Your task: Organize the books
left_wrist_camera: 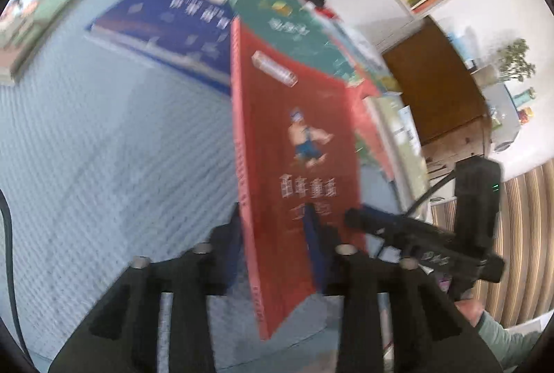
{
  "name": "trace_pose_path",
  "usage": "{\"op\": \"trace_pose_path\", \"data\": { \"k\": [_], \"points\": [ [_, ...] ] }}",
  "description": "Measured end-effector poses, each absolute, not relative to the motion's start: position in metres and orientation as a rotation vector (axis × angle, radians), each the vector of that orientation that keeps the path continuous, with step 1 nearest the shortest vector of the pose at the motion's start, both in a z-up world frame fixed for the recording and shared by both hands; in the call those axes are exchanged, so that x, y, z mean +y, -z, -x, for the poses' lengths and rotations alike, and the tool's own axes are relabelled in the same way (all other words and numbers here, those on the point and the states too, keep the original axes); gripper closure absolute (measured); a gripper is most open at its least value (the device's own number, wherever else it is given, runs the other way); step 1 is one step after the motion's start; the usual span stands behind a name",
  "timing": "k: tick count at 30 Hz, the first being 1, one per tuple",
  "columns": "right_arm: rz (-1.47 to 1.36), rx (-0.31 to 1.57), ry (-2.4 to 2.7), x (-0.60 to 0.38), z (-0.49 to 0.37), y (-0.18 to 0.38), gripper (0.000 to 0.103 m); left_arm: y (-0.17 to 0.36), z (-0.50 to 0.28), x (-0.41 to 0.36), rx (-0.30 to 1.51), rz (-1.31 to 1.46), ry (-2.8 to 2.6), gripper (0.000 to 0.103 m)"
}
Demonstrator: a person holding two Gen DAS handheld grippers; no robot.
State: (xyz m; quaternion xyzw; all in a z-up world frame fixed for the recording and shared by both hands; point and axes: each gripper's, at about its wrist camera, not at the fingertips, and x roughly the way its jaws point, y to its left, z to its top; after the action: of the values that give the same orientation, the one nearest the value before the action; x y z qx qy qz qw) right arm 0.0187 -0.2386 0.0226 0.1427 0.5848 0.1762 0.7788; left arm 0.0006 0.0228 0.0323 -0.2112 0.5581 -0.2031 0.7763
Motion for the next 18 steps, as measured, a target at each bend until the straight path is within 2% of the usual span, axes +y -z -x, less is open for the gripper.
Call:
{"op": "trace_pose_path", "data": {
  "k": [7, 12, 18],
  "points": [
    [-0.384, 1.264, -0.371, -0.246, -0.017, -0.023, 0.063, -0.020, 0.006, 0.024, 1.239, 0.495, 0.418, 0.080],
    [-0.399, 1.256, -0.370, -0.247, -0.013, -0.024, 0.062, -0.034, 0.017, 0.052, 1.159, 0.855, 0.523, 0.080],
    [-0.399, 1.251, -0.369, -0.248, -0.010, -0.025, 0.062, -0.032, 0.026, 0.020, 1.226, 0.559, 0.450, 0.080]
  ]
}}
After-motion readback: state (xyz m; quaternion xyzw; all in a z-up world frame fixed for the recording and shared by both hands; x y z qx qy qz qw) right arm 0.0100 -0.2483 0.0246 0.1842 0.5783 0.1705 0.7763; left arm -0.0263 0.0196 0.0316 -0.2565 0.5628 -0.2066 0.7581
